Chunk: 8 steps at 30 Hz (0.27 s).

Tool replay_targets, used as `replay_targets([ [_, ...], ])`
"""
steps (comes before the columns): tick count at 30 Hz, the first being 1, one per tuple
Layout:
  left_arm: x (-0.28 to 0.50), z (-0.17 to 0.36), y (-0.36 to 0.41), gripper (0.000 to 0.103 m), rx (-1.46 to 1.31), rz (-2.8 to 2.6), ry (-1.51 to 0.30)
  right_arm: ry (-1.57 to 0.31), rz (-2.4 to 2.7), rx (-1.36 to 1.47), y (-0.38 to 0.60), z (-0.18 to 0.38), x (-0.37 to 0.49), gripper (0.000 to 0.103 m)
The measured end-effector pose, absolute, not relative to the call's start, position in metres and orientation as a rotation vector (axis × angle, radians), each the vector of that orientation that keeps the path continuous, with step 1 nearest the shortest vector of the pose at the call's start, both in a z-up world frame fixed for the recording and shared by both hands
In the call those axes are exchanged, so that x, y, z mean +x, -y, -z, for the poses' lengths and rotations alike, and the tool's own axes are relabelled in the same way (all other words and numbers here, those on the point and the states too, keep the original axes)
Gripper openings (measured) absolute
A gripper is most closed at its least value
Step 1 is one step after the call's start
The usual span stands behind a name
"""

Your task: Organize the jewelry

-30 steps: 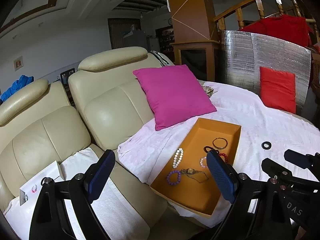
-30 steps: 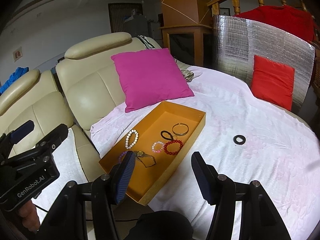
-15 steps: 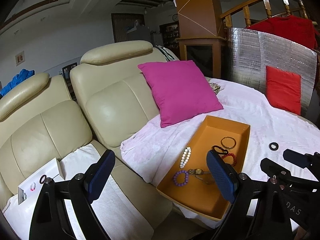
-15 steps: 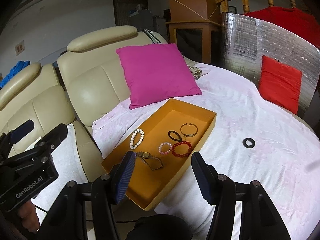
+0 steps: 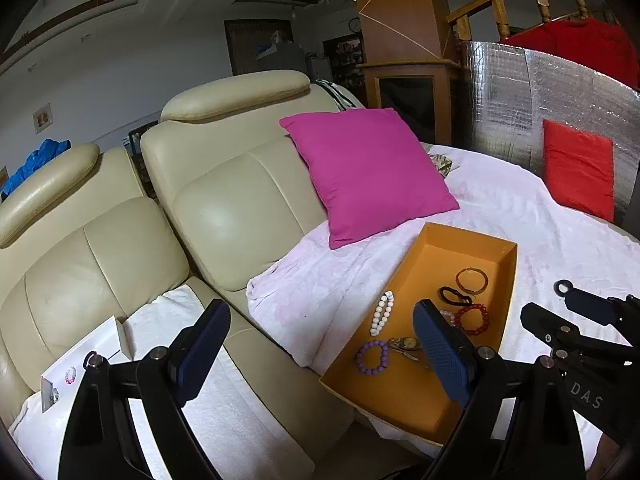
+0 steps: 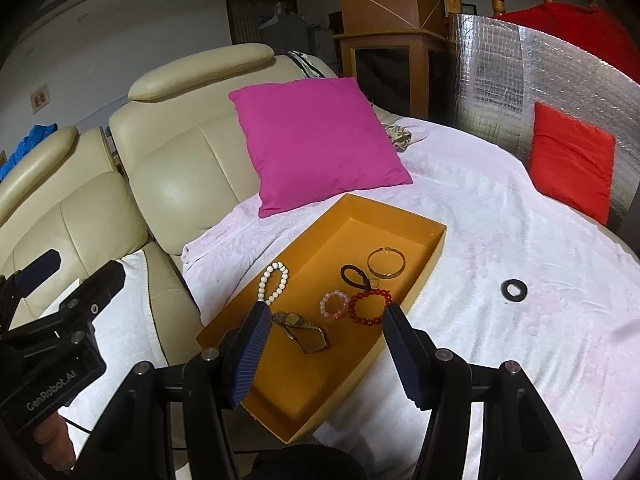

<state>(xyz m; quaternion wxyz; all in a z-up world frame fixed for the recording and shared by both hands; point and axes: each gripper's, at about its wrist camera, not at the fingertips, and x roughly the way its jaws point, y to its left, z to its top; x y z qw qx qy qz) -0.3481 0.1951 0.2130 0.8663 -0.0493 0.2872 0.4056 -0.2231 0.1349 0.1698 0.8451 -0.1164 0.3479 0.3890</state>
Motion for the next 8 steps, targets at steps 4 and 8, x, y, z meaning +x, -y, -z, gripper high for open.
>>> replay_targets([
  [4,-0.343,-0.212,-0.190,0.093,-0.071,-0.847,-0.594,-0.735,-0.827,-0.237,-0.136,-0.166,-0.215,0.063],
  [8,-0.322,-0.214,-0.171,0.093,-0.035,-0.797,-0.584,-0.734,-0.798,-0.165,-0.114,-0.167,-0.196,0.063],
])
